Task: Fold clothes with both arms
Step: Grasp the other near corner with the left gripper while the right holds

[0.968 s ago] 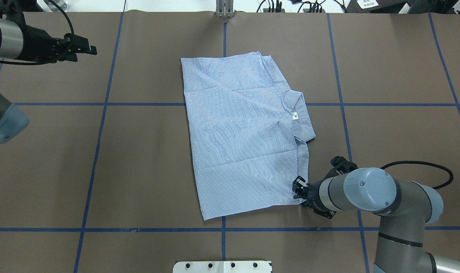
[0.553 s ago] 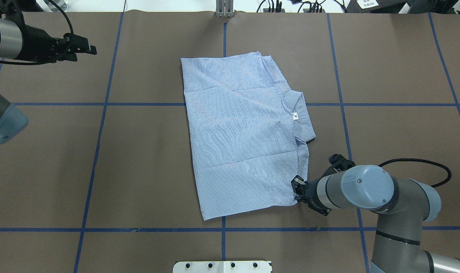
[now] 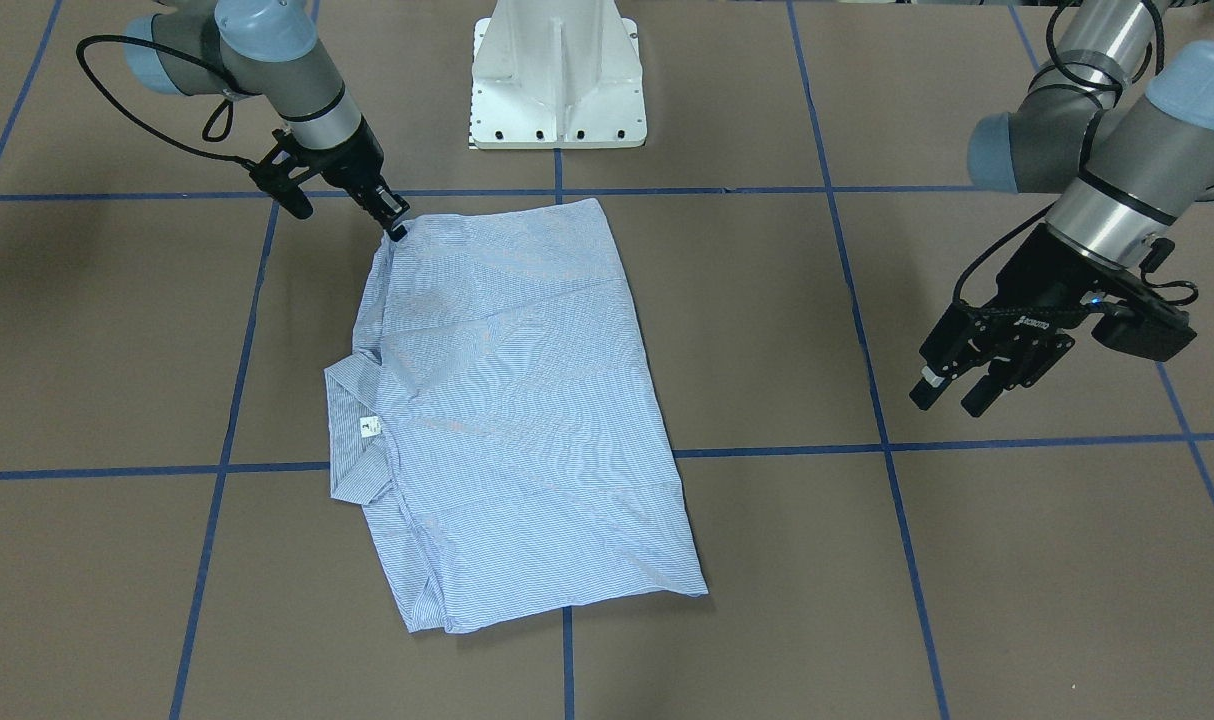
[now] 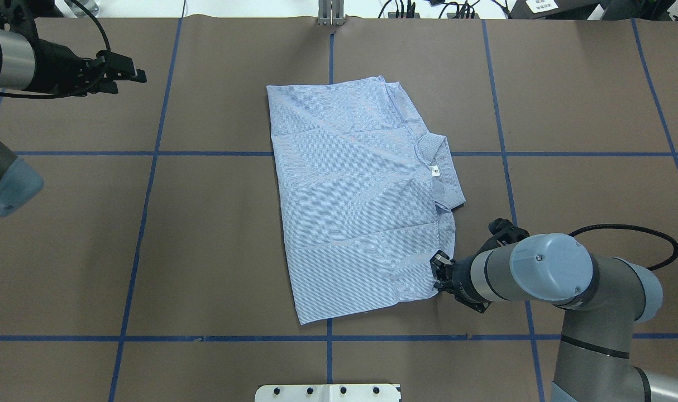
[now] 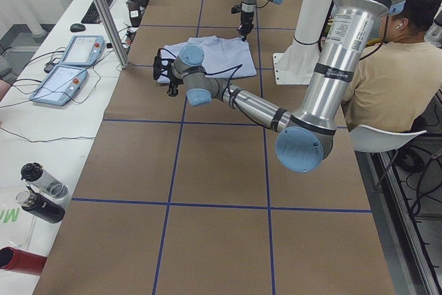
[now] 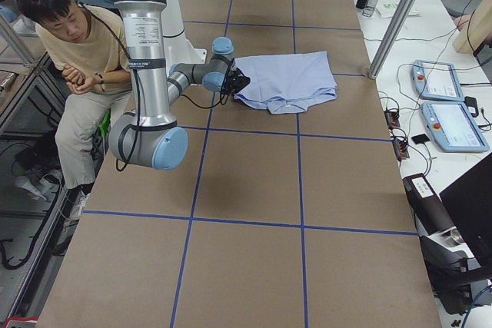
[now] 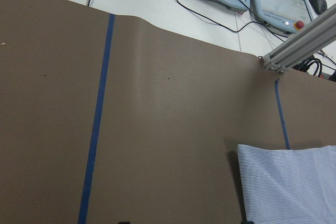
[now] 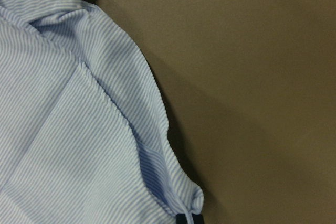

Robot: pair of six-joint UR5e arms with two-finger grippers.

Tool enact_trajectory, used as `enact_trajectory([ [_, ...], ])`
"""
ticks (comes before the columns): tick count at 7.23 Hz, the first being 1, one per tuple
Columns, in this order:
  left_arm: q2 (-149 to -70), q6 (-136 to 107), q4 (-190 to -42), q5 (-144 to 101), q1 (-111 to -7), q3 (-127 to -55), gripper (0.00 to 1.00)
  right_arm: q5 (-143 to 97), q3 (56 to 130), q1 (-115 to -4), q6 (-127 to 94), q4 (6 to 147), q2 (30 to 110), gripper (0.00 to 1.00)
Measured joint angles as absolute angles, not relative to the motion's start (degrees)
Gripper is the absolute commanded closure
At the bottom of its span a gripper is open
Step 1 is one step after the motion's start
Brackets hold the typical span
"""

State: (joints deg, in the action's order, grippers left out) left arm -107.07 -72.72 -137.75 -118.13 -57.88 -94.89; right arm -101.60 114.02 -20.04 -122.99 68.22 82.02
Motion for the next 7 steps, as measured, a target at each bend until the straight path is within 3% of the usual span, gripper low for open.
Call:
enact_trajectory([
  [7,-105.97,-107.0,-137.24,-98.15,-25.96,-103.54,0.24,-100.62,118.53,-14.62,-123.22,73.17,83.14,1.0],
])
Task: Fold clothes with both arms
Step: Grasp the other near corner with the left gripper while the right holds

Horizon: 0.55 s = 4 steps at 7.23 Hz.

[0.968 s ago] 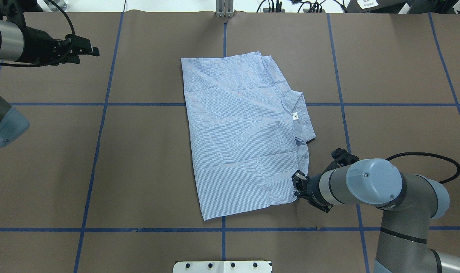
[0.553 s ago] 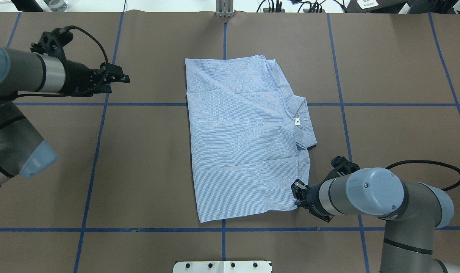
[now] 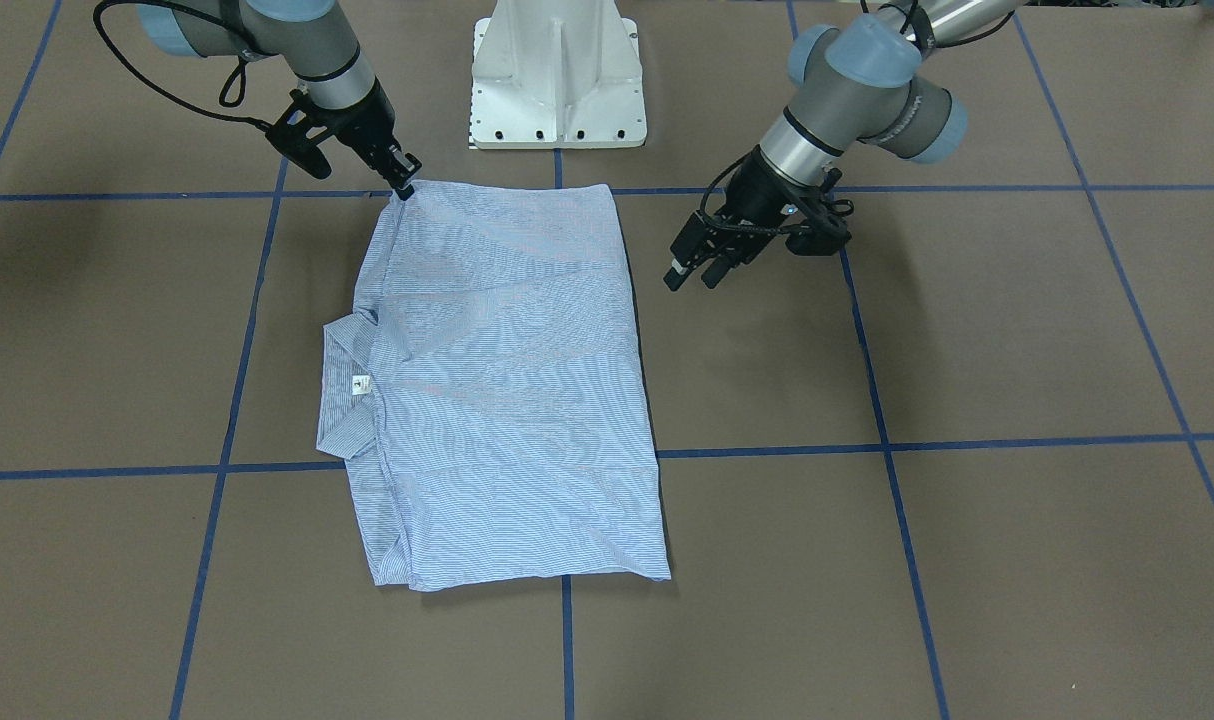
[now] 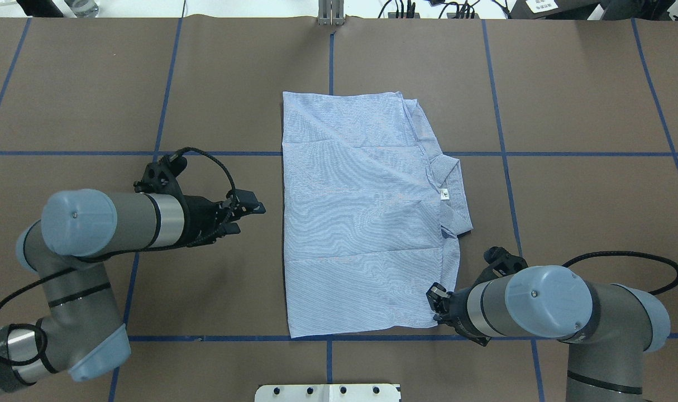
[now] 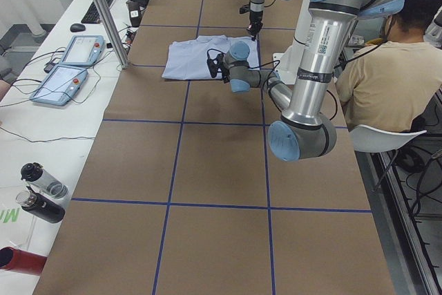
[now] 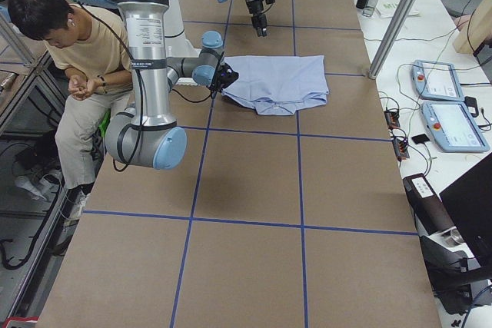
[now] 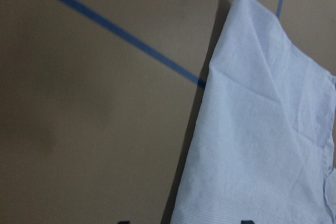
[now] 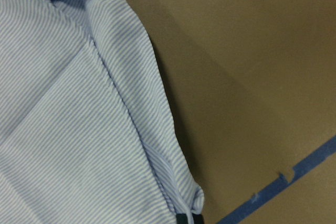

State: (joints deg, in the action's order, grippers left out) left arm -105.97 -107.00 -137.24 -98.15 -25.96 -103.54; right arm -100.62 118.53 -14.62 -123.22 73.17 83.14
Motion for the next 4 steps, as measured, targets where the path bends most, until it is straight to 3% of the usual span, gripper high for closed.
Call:
enact_trajectory([
  [2,-104.72,-110.07,-130.62,-95.68,-18.76,-109.48,0.19,-100.5,118.46,-13.88,-123.22,73.21,83.11,1.0],
  [3,-105.11,-110.49,-126.18,-95.07,-14.9,-111.61,0.0,-100.52,118.5,-13.85,-123.21,73.21,83.05,1.0],
  [4,-105.69,-110.89,-124.18,-94.26,-12.42,-112.5,0.0,-100.54,118.53,-13.89,-123.17,73.21,83.01,1.0],
])
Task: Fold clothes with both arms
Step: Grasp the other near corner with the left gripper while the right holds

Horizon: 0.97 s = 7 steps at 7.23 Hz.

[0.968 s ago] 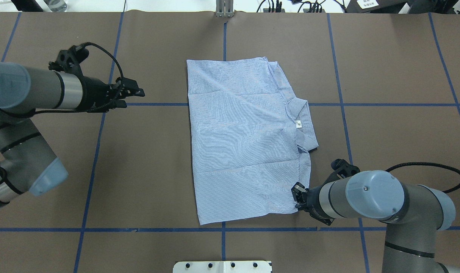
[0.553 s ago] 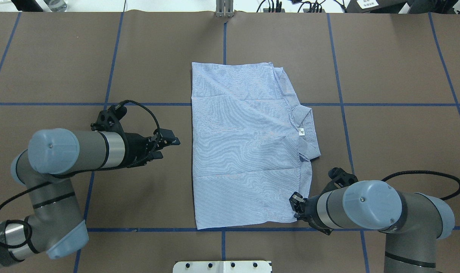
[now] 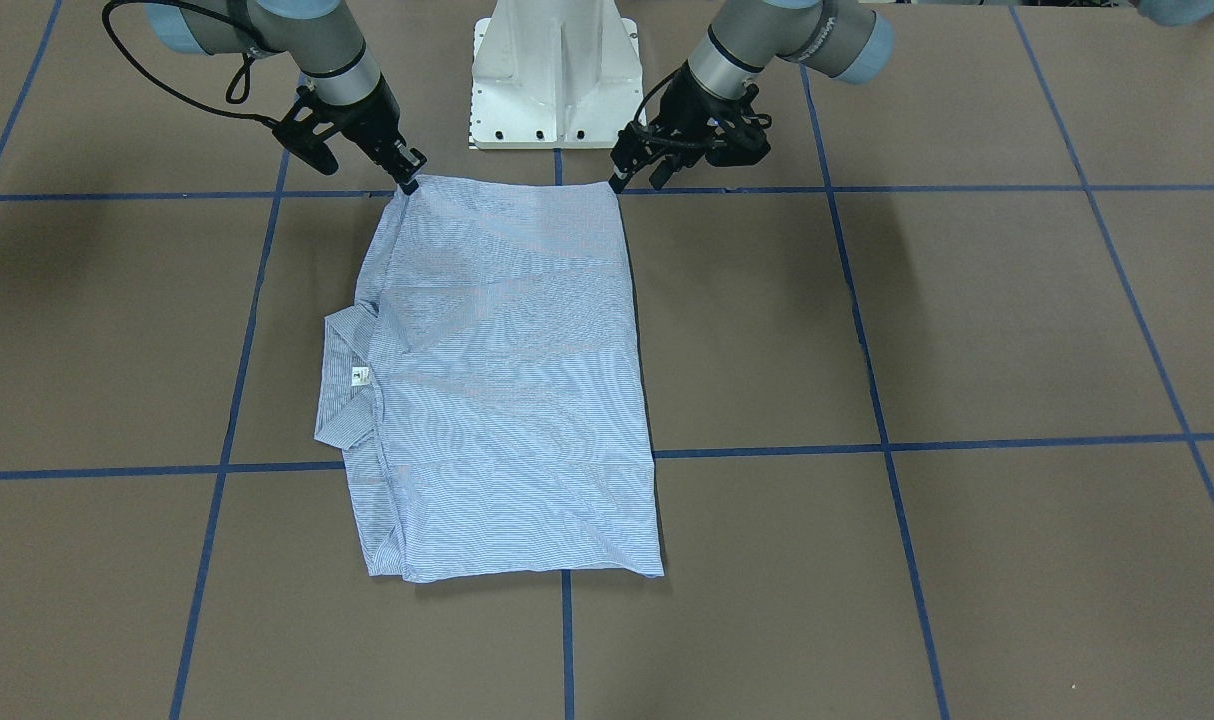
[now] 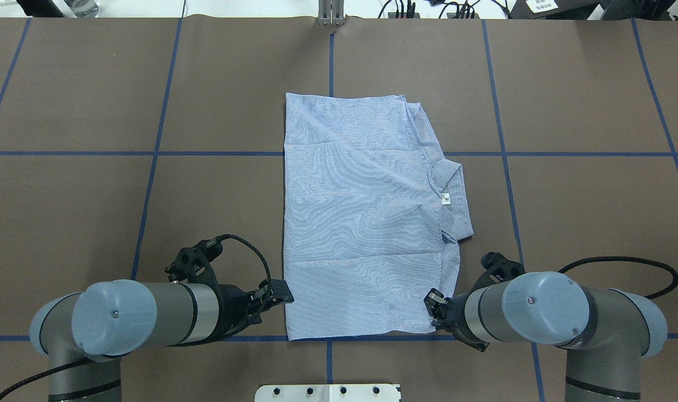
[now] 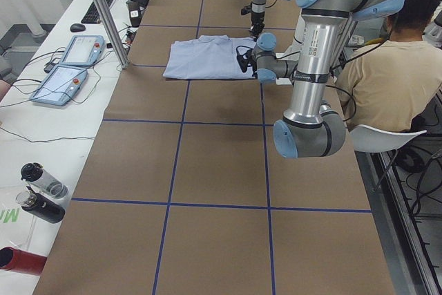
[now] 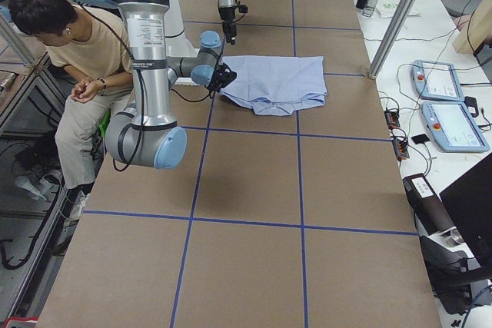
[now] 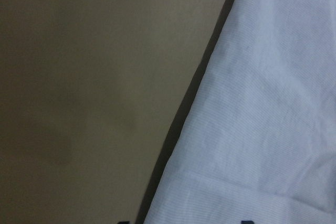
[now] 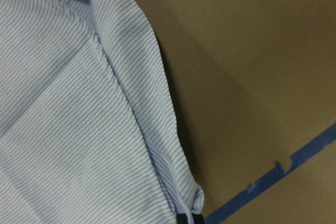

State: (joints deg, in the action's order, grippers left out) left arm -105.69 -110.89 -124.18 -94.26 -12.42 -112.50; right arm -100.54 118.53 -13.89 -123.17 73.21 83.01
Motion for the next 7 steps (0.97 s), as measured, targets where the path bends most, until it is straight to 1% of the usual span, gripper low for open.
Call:
enact_trajectory([
  [4,-107.47,-111.38,-123.19,-92.24,-8.97,-111.25,0.0,-100.79,118.42,-14.4,-123.11,73.53,83.06,1.0],
  [5,-107.98,-111.4,-123.18,-92.25,-8.44,-110.79,0.03,-100.97,118.39,-14.55,-123.0,74.46,82.95,1.0],
  [7,-108.8,-112.0,-123.0,-92.33,-8.1,-110.02,0.12,-101.27,118.4,-14.72,-122.57,76.13,82.63,1.0],
])
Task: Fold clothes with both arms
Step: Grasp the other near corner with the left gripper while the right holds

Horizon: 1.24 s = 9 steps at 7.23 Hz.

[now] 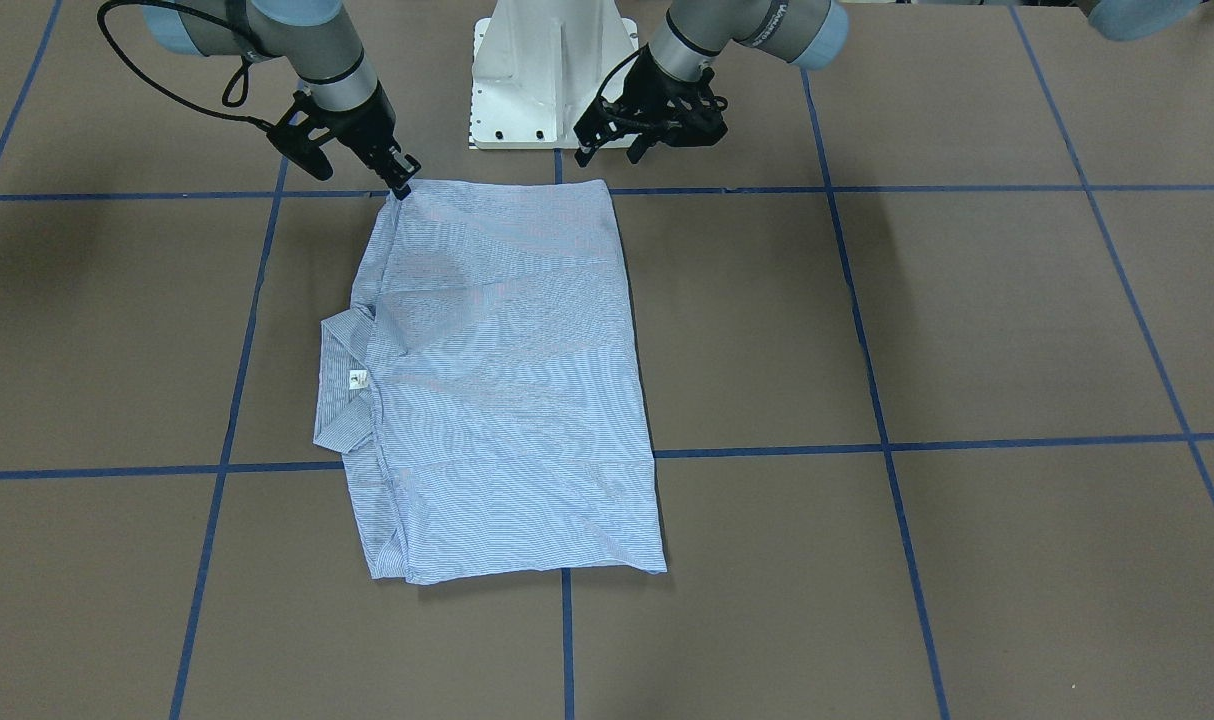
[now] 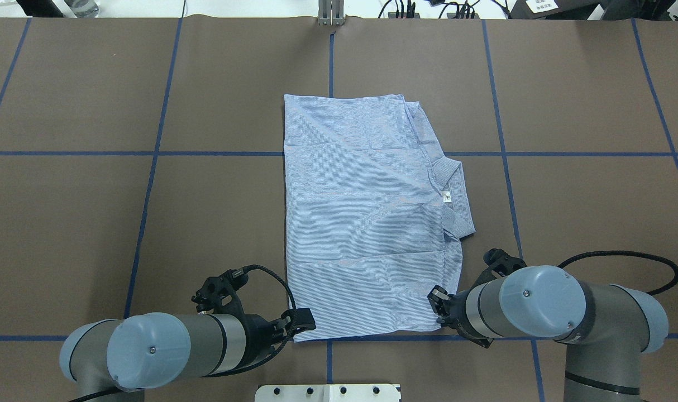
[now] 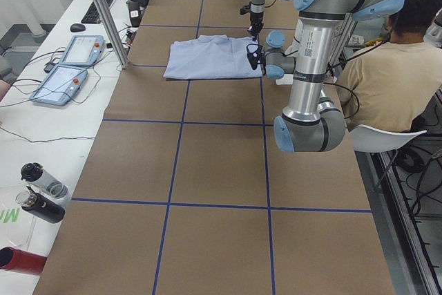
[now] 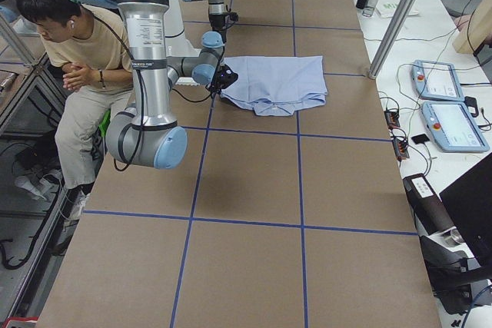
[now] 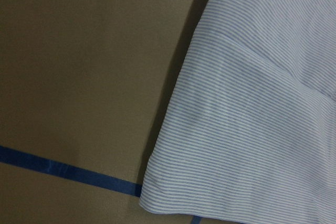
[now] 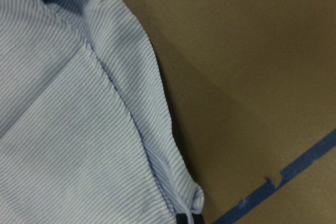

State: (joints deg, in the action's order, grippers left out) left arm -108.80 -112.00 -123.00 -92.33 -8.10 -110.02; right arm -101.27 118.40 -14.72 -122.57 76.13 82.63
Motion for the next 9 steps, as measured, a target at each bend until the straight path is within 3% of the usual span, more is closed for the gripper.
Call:
enact_trajectory([
  [5,-111.14,-113.39,-123.09,-92.14,-7.94,-105.76,0.26,-101.43,118.56,-15.03,-122.51,76.55,82.42,1.0],
  [7,-111.48,-113.77,-123.17,-92.11,-7.79,-104.66,0.41,-101.42,118.61,-15.15,-122.52,76.55,82.37,1.0],
  [9,-111.61,-113.89,-123.18,-92.11,-7.72,-104.45,0.42,-101.43,118.61,-15.31,-122.52,76.55,82.36,1.0],
])
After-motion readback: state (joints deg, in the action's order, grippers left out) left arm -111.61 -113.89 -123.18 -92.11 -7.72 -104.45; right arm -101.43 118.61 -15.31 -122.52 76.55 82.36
